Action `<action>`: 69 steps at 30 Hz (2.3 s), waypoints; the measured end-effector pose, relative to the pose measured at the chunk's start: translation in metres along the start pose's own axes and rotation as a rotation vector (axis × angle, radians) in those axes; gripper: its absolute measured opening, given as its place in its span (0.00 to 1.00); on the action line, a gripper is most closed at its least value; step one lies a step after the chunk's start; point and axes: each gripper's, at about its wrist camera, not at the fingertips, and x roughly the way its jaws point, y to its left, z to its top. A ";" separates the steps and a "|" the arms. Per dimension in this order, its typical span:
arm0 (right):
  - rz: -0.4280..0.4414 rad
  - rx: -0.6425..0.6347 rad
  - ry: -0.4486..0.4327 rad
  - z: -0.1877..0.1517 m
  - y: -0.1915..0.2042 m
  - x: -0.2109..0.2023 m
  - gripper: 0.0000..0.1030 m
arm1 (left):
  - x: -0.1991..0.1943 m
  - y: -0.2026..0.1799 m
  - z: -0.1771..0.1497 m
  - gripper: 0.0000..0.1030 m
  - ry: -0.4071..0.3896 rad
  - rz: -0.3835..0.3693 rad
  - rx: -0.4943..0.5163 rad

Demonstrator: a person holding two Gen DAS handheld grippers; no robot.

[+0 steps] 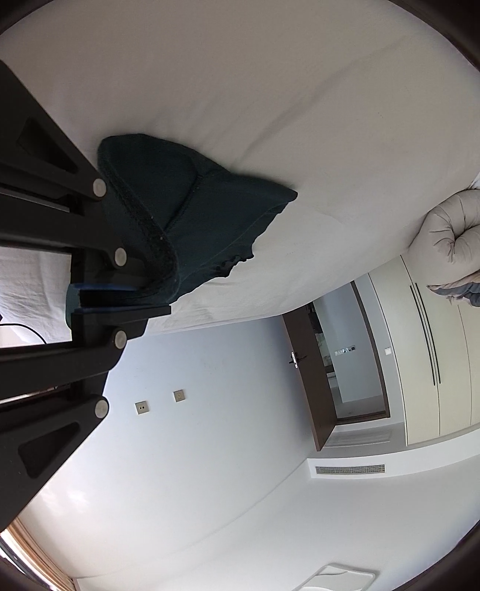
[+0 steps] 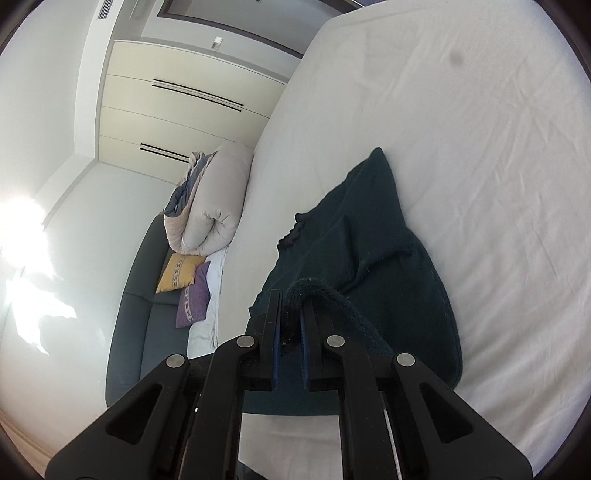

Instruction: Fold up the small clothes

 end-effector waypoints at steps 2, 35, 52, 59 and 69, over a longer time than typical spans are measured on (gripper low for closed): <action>-0.011 -0.031 -0.011 0.013 0.009 0.013 0.07 | 0.014 -0.002 0.013 0.06 0.000 0.012 0.008; -0.243 0.025 -0.038 0.151 -0.073 0.245 0.41 | 0.205 0.101 0.116 0.58 0.020 0.267 -0.066; -0.360 -0.250 -0.017 0.040 -0.030 0.150 0.69 | 0.117 0.089 0.031 0.68 0.035 0.362 0.138; -0.289 -0.248 0.011 0.014 -0.036 0.112 0.65 | 0.118 0.076 0.010 0.62 0.096 0.359 0.234; -0.308 -0.223 0.091 0.020 -0.061 0.097 0.47 | 0.119 0.074 0.002 0.07 0.144 0.427 0.307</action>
